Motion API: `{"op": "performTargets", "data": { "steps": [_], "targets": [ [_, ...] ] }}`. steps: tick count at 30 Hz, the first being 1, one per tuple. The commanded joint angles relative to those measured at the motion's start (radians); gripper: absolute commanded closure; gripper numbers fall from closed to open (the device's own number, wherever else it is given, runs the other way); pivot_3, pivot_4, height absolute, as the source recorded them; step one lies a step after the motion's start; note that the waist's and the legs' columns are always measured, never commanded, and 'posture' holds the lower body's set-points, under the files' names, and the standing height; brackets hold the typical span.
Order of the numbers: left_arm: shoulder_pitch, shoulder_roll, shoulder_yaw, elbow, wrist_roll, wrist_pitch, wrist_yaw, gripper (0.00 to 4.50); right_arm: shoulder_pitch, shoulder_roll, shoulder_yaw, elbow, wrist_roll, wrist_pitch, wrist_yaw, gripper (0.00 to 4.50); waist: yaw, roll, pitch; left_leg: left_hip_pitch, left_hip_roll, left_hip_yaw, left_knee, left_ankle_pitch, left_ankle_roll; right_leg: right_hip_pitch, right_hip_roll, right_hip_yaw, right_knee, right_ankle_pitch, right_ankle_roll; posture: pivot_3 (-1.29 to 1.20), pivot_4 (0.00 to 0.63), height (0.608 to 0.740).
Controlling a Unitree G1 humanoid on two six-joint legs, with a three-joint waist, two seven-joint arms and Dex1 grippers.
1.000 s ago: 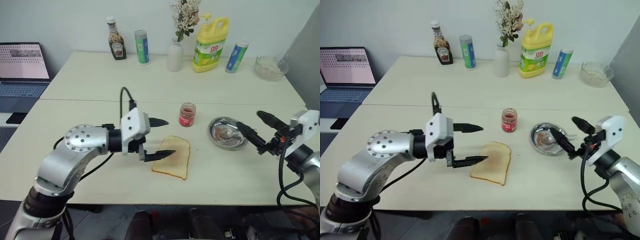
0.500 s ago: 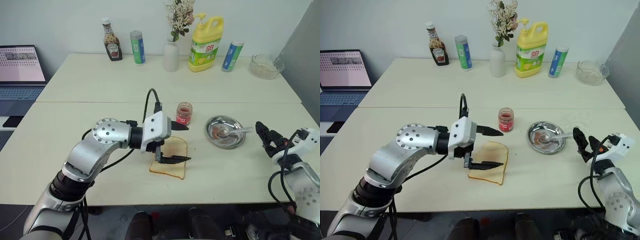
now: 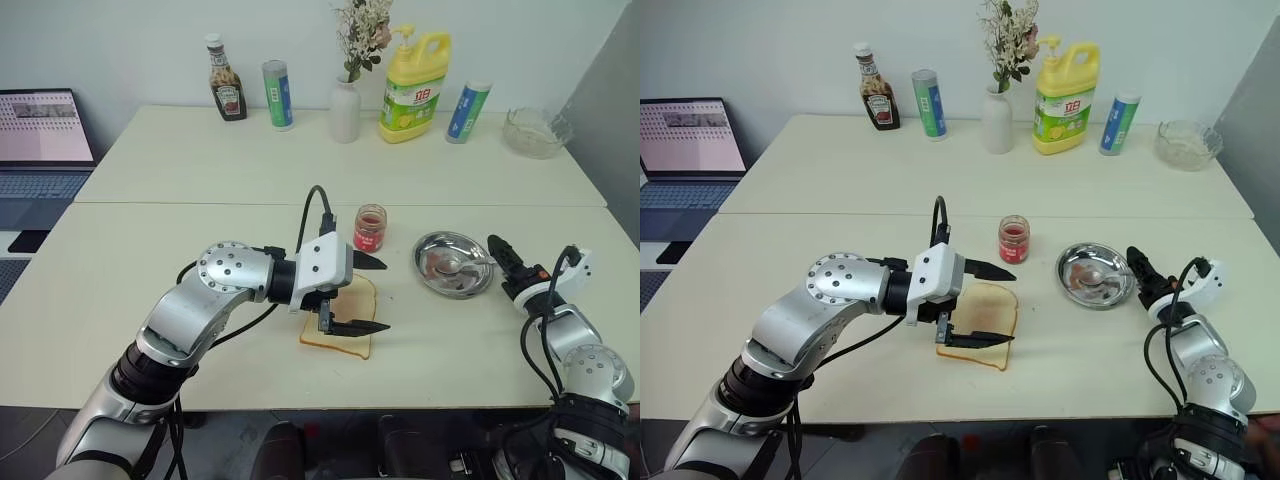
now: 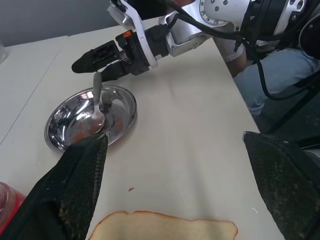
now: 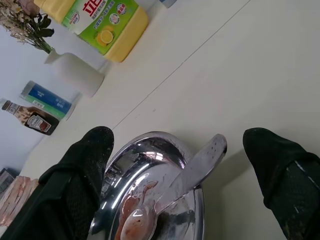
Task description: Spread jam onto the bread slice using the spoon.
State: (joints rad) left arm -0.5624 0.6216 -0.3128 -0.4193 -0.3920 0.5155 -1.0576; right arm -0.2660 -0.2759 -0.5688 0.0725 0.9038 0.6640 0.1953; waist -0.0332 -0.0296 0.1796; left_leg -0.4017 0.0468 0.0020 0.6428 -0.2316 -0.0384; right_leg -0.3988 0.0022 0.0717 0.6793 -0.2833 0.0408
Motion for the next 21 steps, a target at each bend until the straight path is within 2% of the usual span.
{"op": "performTargets", "data": {
  "steps": [1,9,13,21],
  "targets": [
    [-0.013,-0.008,0.005,-0.013,0.008,-0.013,0.001,0.02,-0.028,-0.002,-0.016,-0.007,0.027,-0.013,0.002,0.0,0.0,0.0,0.0,0.0,0.0,0.0,0.0,0.0,0.0,0.0,0.0,0.0,0.0,0.0,0.0,0.0,0.15,0.74],
    [-0.012,-0.019,0.001,-0.01,0.02,-0.012,0.003,0.02,-0.027,0.003,-0.015,0.003,0.056,0.008,0.016,0.0,0.0,0.0,0.0,0.0,0.0,0.0,0.0,0.0,0.0,0.0,0.0,0.0,0.0,0.0,0.0,0.0,0.15,0.74],
    [-0.018,-0.027,0.001,-0.007,0.025,-0.01,0.004,0.0,-0.039,0.001,-0.02,0.031,0.041,-0.022,0.023,1.19,0.0,0.0,0.0,0.0,0.0,0.0,0.0,0.0,0.0,0.0,0.0,0.0,0.0,0.0,0.0,0.0,0.15,0.74],
    [-0.018,-0.028,0.01,-0.009,0.028,-0.005,0.01,0.0,-0.037,-0.009,-0.032,0.027,0.057,-0.037,0.041,4.2,0.0,0.0,0.0,0.0,0.0,0.0,0.0,0.0,0.0,-0.001,0.0,0.0,0.0,0.0,0.0,0.0,0.15,0.74]
  ]
}}
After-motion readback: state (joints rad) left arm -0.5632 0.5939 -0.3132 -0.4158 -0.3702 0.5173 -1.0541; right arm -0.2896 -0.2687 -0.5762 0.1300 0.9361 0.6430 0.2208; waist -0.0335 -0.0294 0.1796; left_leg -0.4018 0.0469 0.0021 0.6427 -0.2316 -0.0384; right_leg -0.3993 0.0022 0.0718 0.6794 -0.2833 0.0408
